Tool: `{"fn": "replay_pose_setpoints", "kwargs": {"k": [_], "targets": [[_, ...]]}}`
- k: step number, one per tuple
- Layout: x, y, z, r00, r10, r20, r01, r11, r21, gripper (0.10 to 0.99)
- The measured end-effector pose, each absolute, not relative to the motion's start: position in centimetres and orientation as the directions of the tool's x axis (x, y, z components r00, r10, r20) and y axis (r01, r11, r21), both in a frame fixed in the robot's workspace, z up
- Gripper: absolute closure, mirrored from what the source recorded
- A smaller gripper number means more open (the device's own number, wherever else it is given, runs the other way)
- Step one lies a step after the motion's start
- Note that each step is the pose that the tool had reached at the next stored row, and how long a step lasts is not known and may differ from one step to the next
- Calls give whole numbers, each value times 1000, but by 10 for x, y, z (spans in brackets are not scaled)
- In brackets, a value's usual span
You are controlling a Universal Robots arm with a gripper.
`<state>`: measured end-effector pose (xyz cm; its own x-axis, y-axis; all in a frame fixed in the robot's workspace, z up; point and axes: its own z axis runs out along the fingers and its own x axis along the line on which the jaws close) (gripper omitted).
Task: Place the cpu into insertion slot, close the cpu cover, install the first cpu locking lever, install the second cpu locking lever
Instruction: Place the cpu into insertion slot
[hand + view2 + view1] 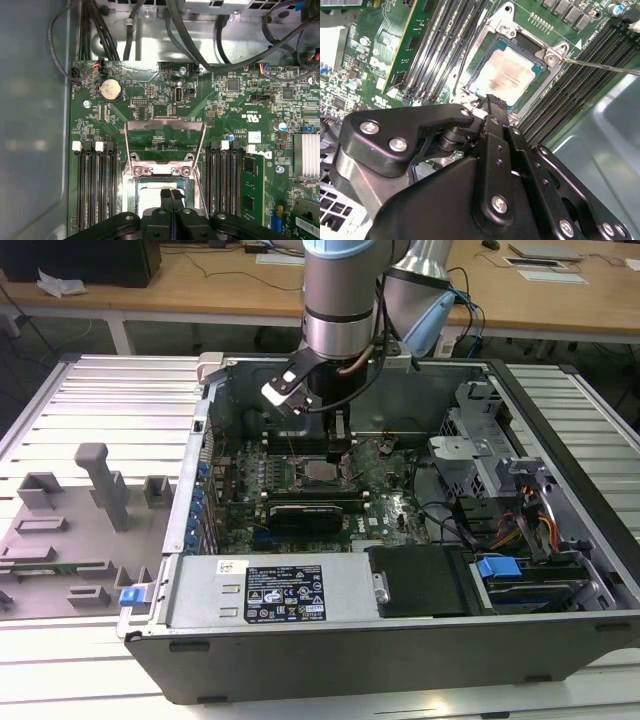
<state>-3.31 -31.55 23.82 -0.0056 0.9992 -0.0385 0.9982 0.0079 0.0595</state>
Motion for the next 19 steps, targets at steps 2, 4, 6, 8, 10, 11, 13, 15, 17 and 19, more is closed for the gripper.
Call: {"fn": "replay_pose_setpoints", "kwargs": {"k": [2,4,6,8,10,11,13,15,17,19], "targets": [[-33,-315,246,-6,999,-39,998,8,59,980],[-33,-315,251,-6,999,-38,998,8,60,980],[-33,-315,255,-6,999,-38,998,8,60,980],[-33,-315,255,-6,999,-38,998,8,57,980],[-32,-315,255,-8,999,-37,1000,8,12,980],[-32,-315,255,-7,999,-37,1000,8,12,980],[-35,-315,255,-7,999,-37,1000,8,15,980],[-35,-315,256,-7,999,-37,1000,8,15,980],[-35,-315,257,-7,999,-37,1000,8,16,980],[-35,-315,257,-7,999,-37,1000,8,16,980]]}}
